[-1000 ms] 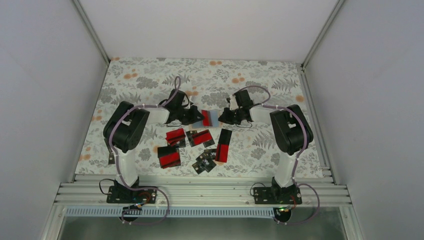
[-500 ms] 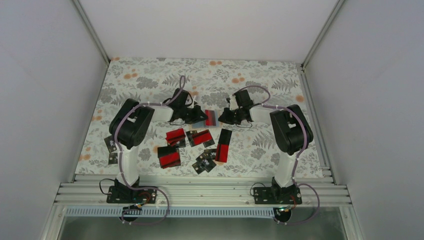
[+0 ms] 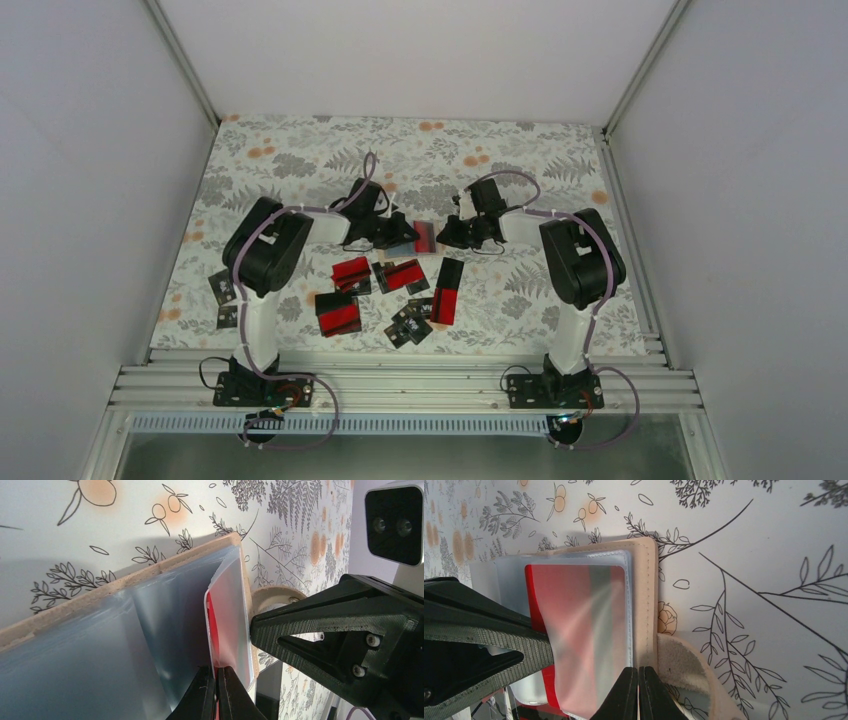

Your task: Put the credit cards into the card holder

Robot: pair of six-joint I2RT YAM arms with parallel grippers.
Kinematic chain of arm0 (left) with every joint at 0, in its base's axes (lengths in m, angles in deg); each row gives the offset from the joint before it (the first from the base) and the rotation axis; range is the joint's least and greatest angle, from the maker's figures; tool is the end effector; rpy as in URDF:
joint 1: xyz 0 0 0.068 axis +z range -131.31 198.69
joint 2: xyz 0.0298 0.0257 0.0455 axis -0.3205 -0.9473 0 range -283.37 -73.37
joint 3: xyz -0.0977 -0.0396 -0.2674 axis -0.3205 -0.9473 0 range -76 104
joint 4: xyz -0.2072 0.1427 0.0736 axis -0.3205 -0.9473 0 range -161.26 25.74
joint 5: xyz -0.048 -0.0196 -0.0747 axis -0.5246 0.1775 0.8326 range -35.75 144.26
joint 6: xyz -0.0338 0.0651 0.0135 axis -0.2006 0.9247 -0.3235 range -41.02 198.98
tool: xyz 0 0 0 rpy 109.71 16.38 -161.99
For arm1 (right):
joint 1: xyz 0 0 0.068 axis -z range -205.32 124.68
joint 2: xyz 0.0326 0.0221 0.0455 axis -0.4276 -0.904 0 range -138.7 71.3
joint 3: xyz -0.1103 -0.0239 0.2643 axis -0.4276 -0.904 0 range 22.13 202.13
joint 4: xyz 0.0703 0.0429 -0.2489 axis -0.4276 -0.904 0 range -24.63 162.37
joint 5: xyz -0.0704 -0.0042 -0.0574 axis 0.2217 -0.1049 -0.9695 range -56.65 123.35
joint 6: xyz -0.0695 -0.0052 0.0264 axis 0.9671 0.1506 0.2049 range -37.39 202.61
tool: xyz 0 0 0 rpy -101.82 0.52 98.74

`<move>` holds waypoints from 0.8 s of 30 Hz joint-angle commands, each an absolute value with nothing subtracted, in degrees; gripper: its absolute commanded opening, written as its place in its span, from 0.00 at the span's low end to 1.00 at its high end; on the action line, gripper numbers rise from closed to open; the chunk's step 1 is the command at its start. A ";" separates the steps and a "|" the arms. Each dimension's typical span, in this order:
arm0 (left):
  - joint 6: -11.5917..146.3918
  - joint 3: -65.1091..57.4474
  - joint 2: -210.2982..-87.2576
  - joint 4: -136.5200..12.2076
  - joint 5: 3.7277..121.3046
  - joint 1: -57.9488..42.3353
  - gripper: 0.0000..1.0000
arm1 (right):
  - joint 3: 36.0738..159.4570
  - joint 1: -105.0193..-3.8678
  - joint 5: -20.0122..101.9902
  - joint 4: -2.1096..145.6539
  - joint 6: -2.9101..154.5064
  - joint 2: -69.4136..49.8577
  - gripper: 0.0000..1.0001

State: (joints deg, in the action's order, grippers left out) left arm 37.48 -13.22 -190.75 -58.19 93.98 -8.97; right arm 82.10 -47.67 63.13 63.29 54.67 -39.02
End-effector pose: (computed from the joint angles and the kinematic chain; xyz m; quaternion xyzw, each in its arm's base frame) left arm 0.3538 -0.2307 0.1042 0.0135 0.8877 -0.4506 0.0938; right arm 0.3444 0.1753 0.1137 -0.0222 0.9344 0.3327 0.1252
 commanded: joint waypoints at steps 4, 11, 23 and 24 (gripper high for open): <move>36.23 -12.79 -193.30 -58.90 93.85 -10.20 0.02 | 81.28 -48.17 62.65 58.27 55.37 -41.75 0.04; 36.38 -12.70 -192.99 -59.26 93.70 -10.60 0.05 | 80.92 -48.17 62.65 58.30 55.37 -41.21 0.04; 39.59 -12.67 -187.38 -67.12 86.95 -10.57 0.30 | 82.13 -48.11 61.17 56.45 56.15 -39.49 0.05; 39.75 -12.70 -186.84 -67.76 86.20 -10.60 0.32 | 82.30 -48.08 61.01 56.32 56.28 -39.27 0.05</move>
